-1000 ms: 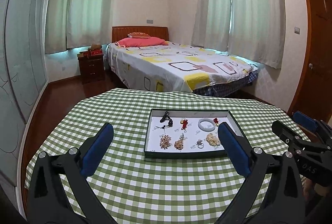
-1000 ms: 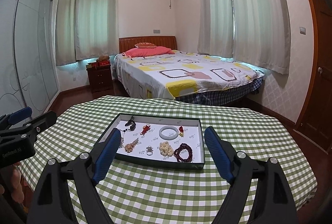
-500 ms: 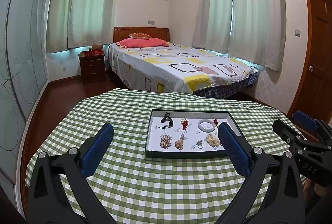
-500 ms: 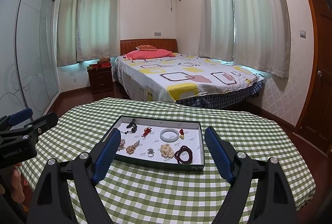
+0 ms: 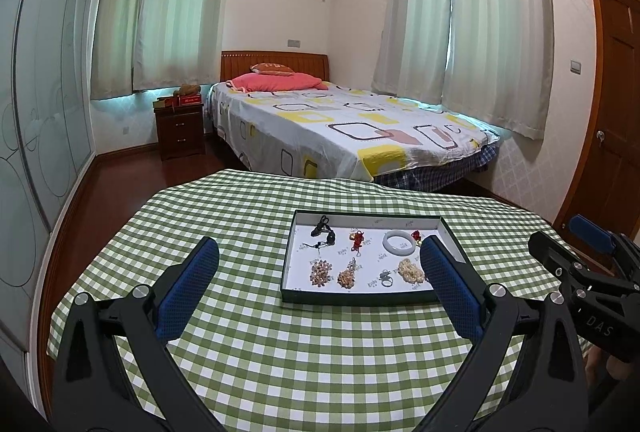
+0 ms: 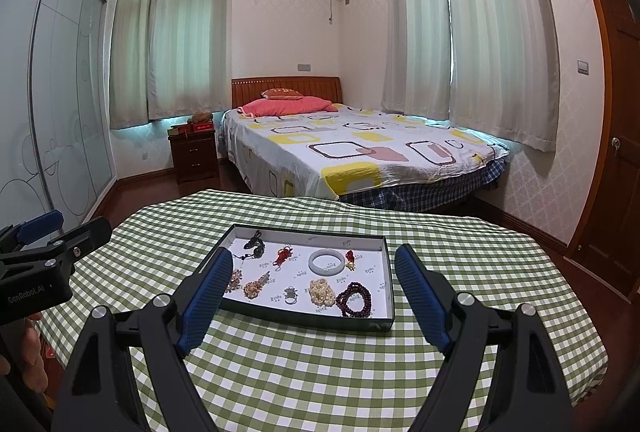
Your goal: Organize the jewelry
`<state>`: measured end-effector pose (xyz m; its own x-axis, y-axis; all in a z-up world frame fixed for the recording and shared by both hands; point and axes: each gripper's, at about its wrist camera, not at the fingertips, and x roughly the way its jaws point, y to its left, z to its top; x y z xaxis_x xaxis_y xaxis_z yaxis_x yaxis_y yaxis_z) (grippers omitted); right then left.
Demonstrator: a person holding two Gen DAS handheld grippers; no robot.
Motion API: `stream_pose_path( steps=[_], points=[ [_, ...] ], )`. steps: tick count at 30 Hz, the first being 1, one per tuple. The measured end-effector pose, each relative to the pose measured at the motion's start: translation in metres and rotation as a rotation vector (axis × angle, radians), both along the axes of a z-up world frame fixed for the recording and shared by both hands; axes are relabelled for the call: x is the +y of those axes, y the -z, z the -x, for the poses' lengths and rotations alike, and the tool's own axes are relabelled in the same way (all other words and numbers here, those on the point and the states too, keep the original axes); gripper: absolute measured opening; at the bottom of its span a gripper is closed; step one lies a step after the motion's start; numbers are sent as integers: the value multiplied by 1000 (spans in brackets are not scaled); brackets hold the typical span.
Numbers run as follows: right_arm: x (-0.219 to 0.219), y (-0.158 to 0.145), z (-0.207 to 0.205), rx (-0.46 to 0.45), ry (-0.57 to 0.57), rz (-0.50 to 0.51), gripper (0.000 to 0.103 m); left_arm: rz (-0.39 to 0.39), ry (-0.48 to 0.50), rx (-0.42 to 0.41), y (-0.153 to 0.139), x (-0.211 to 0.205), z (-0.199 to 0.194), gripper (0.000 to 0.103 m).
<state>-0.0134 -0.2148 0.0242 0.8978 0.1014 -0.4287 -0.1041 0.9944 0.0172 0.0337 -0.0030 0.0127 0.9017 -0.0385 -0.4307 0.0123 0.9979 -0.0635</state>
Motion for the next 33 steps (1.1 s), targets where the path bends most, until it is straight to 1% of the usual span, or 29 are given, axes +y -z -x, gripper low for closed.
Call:
stream_pose_path(
  steps=[25, 33],
  points=[
    [0, 0, 1, 1, 0, 0, 81, 3, -16, 5, 1, 2, 2, 98],
    [1, 0, 1, 3, -1, -1, 81, 2, 1, -4, -1, 0, 4, 98]
  ],
)
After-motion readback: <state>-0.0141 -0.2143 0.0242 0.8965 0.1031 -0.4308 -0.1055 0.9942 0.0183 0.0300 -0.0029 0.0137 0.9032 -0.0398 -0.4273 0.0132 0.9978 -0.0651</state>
